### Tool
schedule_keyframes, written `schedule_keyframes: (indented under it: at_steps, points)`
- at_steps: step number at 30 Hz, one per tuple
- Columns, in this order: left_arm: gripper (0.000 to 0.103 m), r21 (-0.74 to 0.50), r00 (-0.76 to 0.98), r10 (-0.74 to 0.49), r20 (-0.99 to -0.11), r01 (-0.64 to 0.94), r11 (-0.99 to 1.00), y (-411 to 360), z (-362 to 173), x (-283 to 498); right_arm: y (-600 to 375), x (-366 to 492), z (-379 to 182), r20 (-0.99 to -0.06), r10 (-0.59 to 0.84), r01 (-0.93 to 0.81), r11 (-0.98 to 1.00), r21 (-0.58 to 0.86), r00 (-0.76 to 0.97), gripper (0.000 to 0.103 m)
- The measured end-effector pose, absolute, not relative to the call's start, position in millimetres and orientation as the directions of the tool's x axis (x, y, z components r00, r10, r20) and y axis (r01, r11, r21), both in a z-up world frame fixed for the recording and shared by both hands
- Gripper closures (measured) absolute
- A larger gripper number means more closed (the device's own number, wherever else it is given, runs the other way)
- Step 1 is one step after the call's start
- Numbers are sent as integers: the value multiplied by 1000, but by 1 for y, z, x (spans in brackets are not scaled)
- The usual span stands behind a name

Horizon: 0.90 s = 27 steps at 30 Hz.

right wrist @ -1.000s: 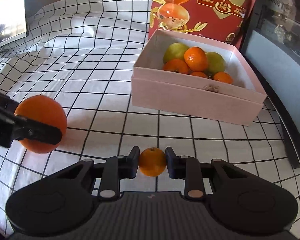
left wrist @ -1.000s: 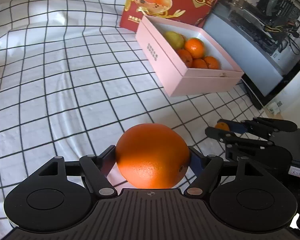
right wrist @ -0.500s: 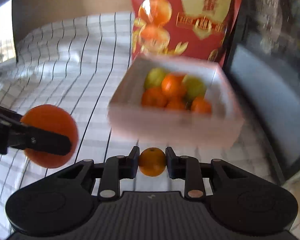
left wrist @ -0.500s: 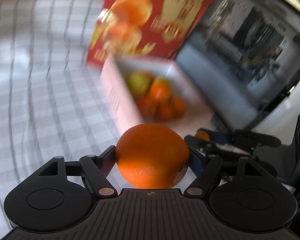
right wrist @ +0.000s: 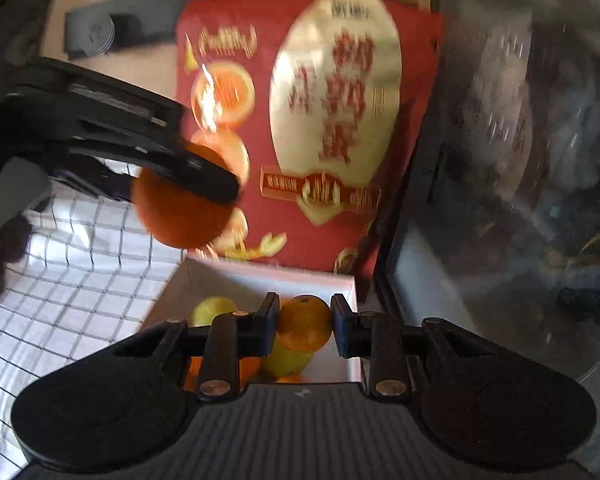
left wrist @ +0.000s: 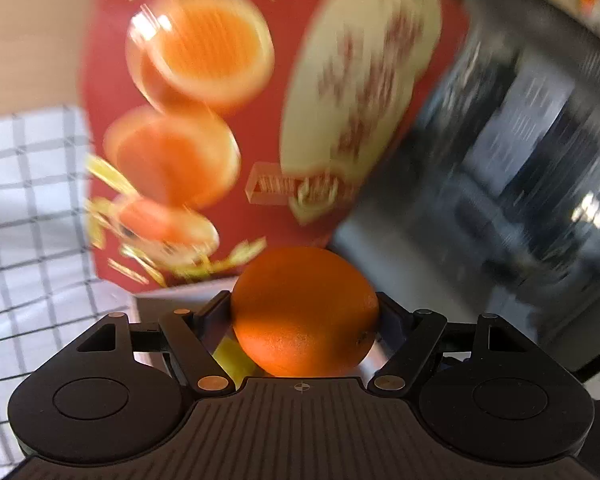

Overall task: Organize fruits
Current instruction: 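Carry the orange and tangerine over the pink box and open both tools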

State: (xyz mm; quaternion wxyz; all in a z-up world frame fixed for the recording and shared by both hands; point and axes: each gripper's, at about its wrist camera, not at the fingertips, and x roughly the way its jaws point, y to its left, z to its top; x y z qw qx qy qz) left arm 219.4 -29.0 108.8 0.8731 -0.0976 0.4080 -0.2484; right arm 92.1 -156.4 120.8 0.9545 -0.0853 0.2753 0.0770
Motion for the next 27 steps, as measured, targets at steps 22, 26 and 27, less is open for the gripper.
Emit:
schedule_keyframes:
  at_steps: [22,26,27]
  points:
    - [20,-244,625,-359,-693,265,933,-10,74,196,-147,127,45,-659,133,-286,950,-128,740,68]
    - [20,-316,709,-364,-604,206,926,14,91,170,-151,125,45,-655,156,-303,946,-116,739,54]
    - [20,-327,732,-352,-583,186,927,20,93,162,-152,123,45,-654,171,-311,945,-104,737,50]
